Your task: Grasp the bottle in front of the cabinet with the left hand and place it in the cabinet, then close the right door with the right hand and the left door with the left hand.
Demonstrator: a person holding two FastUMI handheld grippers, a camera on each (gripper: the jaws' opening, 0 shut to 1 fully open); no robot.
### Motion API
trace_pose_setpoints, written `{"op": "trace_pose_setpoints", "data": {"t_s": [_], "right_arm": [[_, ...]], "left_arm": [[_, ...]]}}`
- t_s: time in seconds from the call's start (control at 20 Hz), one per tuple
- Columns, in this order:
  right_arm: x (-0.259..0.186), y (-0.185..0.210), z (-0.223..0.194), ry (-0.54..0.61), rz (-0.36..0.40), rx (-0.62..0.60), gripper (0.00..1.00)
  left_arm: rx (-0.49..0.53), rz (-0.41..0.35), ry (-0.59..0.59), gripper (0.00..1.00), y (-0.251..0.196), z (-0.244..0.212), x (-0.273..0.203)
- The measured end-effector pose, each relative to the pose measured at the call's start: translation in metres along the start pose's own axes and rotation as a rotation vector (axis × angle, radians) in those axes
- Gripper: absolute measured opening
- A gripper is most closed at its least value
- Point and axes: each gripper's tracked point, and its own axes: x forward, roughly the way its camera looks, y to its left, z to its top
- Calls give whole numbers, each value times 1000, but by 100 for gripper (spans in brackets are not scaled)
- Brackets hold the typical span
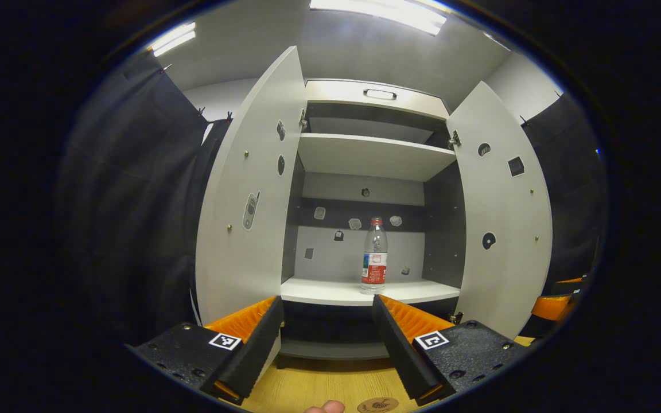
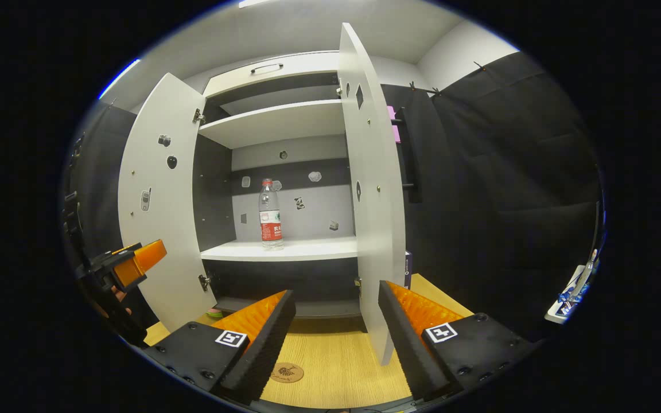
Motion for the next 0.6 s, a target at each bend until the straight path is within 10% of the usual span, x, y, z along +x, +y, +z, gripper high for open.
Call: {"op": "trace_pose_setpoints", "data": {"t_s": [0.35,0.6], "right_arm": [[1,-17,28,-37,23,28,97],[4,-122,131,-219,-159,79,97]], "left_arm": [[-14,-20,38,95,-12,-20,-5],[-45,-26,51,95,-15,-26,-1]]}}
